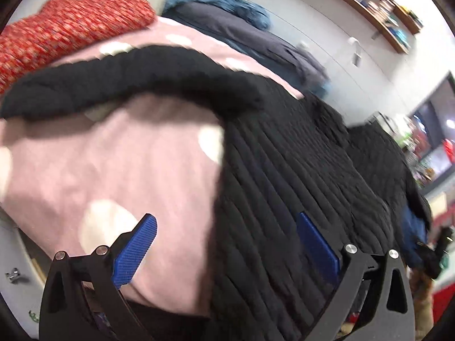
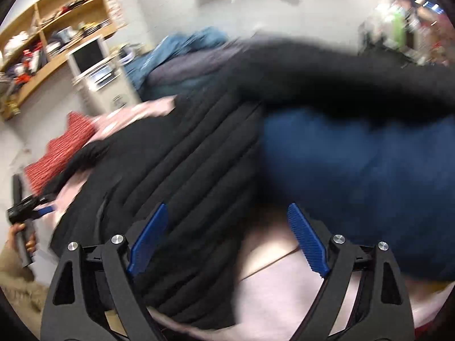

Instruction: Fold large clothes

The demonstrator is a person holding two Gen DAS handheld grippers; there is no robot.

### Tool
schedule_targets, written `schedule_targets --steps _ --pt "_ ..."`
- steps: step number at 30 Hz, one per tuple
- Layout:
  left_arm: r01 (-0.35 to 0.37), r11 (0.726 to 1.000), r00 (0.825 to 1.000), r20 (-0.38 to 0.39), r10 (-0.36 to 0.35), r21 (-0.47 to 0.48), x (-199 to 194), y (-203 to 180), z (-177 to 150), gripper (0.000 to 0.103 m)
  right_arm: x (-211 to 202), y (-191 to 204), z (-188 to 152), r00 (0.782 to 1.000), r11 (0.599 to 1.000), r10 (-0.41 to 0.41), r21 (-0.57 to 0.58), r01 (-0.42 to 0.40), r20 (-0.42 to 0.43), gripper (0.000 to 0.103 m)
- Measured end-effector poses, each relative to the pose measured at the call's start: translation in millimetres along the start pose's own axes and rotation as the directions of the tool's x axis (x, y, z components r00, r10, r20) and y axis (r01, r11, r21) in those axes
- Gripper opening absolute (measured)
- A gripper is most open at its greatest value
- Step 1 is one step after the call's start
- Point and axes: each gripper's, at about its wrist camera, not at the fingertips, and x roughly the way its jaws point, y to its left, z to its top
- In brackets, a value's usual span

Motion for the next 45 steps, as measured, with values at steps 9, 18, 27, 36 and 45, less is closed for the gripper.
schedule_targets --steps 9,18,27,36,45 --pt "0.234 0.971 0.966 -0.126 -0.226 0.054 8 -5 -48 0.097 48 -13 -60 0.975 0.977 0.185 0.132 -0.168 -0.123 0.086" --pt "0.179 0.969 0.970 -0.194 -0.144 0.173 45 -51 -64 0.094 88 31 -70 0.970 0.978 0.197 0.103 -0.183 -0.141 0.046" --pt "0.191 0.944 0.980 -0.105 -0.168 0.269 21 -93 -25 0.020 22 99 16 0.948 0.948 0.319 -0.025 -0.318 0.019 0.013" --pt "0.144 0.934 0.946 0.233 -0.227 0.327 -66 -145 98 0.016 -69 145 157 0.909 0.929 0.368 -0.102 -0.355 0.195 0.011" --pt "0.064 0.994 0.990 0.122 -0.074 0.084 -54 -46 78 0.037 -37 81 93 0.975 0.978 0.210 0.034 -0.208 -0.077 0.047"
